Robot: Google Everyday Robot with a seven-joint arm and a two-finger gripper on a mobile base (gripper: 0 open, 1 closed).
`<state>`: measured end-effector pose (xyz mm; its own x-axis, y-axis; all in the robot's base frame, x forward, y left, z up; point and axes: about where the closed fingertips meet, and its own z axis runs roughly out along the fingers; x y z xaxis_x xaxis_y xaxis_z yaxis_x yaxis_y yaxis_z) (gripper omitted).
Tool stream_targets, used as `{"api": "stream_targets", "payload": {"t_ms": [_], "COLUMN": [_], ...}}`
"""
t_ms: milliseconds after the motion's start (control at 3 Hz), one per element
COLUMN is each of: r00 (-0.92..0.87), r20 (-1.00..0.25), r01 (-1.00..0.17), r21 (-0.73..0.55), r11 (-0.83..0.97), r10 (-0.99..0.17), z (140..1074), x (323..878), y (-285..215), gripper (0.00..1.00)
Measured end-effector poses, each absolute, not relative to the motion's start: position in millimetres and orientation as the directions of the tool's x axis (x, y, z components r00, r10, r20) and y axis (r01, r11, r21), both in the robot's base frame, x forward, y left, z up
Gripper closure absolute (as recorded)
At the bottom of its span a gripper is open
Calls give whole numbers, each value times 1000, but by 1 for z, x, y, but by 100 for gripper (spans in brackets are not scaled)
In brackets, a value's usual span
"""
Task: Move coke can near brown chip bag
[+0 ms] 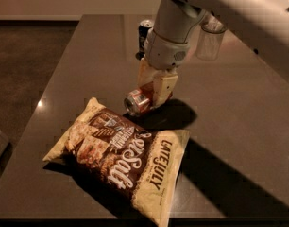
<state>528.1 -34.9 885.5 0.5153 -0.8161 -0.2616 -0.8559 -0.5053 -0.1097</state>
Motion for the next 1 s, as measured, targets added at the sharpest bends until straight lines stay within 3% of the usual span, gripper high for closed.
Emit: {"api": "stream_targets", "payload": {"t_ms": [1000], "r00": [487], "r20": [-294], "r01": [-872], "r21": [-108], "r11": [-478], "r10": [-822], "z": [879], "x": [515], "y": [-27], "gripper": [5]}}
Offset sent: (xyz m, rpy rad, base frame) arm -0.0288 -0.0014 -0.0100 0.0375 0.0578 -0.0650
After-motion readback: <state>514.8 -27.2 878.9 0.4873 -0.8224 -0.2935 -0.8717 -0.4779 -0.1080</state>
